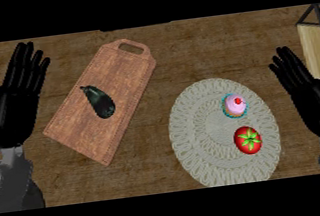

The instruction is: Pick the tomato from the placemat and place it in the tiered shelf

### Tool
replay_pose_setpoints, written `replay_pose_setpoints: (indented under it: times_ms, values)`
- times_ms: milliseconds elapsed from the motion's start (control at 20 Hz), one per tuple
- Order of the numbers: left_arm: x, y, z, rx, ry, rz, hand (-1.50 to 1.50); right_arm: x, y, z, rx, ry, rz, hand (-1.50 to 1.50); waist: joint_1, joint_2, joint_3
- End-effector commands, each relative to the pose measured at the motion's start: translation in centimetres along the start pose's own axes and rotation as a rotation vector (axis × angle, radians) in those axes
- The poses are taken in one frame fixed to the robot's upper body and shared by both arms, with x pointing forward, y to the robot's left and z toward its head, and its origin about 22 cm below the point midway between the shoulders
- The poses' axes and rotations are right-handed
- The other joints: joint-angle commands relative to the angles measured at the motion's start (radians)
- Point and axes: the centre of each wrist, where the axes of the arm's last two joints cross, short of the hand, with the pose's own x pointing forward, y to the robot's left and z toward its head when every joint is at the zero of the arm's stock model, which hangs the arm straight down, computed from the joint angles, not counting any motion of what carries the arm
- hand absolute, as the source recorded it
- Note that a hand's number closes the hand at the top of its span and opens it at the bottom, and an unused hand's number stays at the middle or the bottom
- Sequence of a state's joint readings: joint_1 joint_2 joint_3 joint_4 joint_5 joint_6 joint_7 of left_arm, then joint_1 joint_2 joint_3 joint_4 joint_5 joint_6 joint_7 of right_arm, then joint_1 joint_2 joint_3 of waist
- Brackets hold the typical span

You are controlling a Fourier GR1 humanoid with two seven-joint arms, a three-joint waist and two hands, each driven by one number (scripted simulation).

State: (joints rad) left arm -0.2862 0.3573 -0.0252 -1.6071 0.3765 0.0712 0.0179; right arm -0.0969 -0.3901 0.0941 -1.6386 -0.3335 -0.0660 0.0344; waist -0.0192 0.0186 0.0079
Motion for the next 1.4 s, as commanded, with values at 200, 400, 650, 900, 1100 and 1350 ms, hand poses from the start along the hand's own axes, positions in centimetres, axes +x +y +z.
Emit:
replay_pose_setpoints:
  times_ms: [200,400,650,900,1100,1350]
  values:
    - [-3.9,0.5,3.0,0.031,0.182,-0.234,0.00,-0.5,-4.4,3.7,-0.571,0.087,0.062,-1.50,-0.034,-0.026,-0.010]
    - [-4.5,0.8,3.2,0.044,0.212,-0.217,0.00,-3.6,-8.9,7.5,-0.740,0.254,0.296,1.50,-0.104,0.031,-0.034]
    - [-6.7,-1.0,4.5,0.035,0.267,-0.238,0.00,-7.1,-5.9,11.7,-1.242,0.186,0.327,-1.50,-0.070,-0.020,-0.010]
    - [-8.0,-2.4,4.1,0.015,0.267,-0.255,0.00,-6.0,0.6,12.9,-1.326,-0.026,0.232,-1.50,-0.023,-0.024,-0.007]
    - [-9.6,-3.2,5.8,-0.019,0.261,-0.251,0.00,-4.5,2.2,14.7,-1.074,0.036,0.217,-1.50,0.010,-0.018,-0.010]
    - [-8.0,-4.5,3.4,-0.046,0.260,-0.253,0.00,-2.3,3.1,16.9,-0.950,0.183,0.363,-1.50,0.019,-0.013,-0.012]
